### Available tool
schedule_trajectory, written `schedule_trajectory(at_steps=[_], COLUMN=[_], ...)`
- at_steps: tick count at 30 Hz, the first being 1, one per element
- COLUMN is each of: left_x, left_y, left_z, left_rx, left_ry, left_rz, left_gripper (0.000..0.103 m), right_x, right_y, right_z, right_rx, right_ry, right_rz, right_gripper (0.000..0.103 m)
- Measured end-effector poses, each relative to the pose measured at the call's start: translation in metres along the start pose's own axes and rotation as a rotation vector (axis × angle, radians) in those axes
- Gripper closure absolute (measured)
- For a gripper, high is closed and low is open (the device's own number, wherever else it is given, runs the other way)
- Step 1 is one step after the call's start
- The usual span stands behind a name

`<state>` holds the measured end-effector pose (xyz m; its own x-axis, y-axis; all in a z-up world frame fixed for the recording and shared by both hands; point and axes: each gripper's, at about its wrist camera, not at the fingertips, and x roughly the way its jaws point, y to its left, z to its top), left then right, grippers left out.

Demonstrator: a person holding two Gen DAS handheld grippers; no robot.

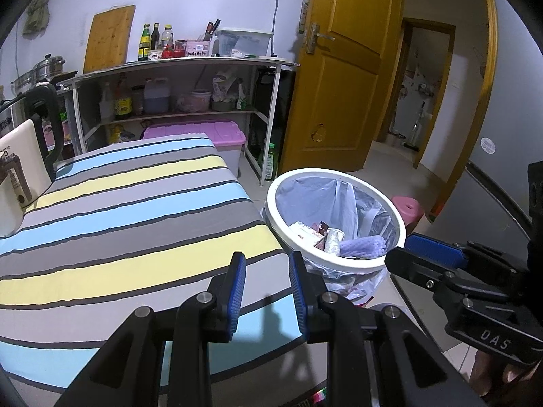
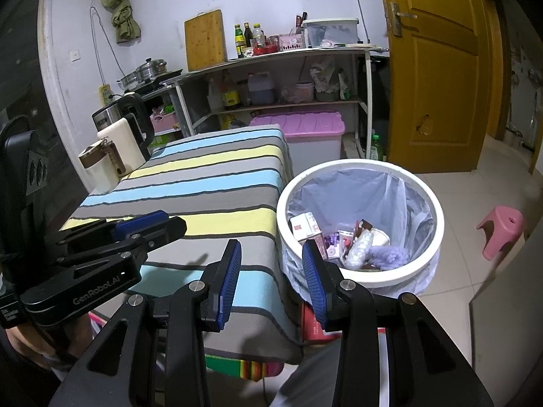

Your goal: Collect trash

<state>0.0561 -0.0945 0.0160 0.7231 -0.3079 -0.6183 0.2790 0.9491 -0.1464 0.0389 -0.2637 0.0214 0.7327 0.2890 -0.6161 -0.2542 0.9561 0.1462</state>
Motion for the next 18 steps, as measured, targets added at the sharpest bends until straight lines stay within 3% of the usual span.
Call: schedule_trajectory(at_steps=[18], left_x=[-0.0058], left_y=[0.0035], left_z=[-0.0033], left_rx=[-0.003], left_ry=[-0.002], left_rz=[0.014], left_gripper=[0.077], right_x=[-0.001], right_y=[0.0041], right_z=[-0.003], right_rx=[0.002], right_ry=[0.005], right_rz=[0.001], right_gripper=[0.064])
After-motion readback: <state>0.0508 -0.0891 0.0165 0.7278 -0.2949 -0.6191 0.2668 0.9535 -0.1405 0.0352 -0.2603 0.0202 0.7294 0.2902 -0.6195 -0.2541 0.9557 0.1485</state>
